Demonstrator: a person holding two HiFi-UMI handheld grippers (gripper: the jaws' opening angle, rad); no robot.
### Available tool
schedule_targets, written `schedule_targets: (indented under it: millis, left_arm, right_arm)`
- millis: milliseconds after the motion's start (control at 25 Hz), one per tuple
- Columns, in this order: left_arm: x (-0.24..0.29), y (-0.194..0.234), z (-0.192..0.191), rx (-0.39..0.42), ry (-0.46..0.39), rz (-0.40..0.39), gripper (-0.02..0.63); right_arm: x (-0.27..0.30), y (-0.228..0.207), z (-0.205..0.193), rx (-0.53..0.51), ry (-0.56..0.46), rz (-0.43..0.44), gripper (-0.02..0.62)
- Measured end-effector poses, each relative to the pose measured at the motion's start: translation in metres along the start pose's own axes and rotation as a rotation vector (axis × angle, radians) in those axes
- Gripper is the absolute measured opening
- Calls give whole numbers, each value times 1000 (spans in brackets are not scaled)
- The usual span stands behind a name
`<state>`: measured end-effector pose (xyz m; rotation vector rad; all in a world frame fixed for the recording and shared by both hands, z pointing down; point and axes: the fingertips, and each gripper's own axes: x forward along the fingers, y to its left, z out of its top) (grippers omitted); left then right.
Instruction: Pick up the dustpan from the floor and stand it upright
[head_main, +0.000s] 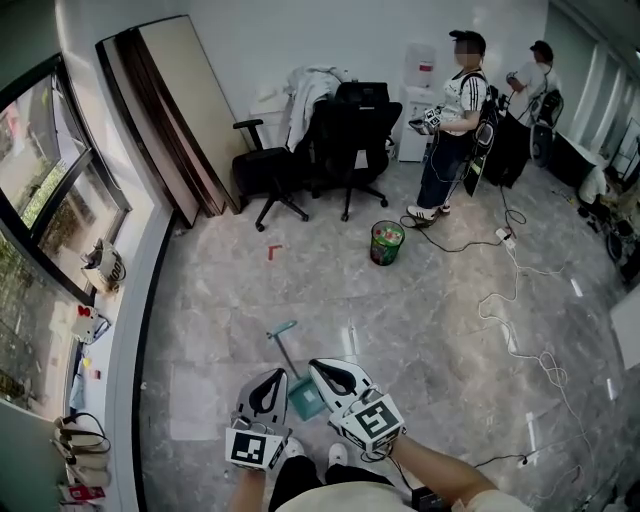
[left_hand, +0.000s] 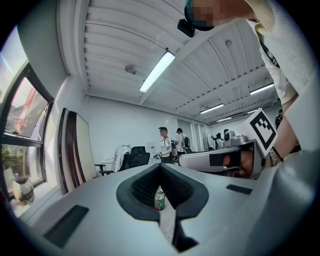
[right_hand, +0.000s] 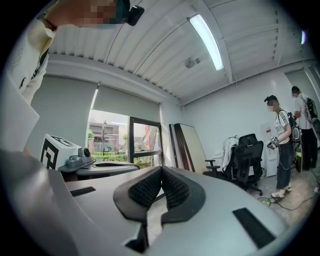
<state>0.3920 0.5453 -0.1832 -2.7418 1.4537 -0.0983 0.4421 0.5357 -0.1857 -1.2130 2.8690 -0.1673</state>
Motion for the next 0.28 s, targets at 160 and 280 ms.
schedule_targets:
  millis: [160, 280]
  left_arm:
    - [-16, 9, 8, 2, -22, 19, 11]
    - [-24, 11, 9, 3, -17, 25, 11]
  right_arm:
    - [2, 24, 6, -22, -6, 25, 18]
    - [1, 36, 8, -24, -7, 36, 18]
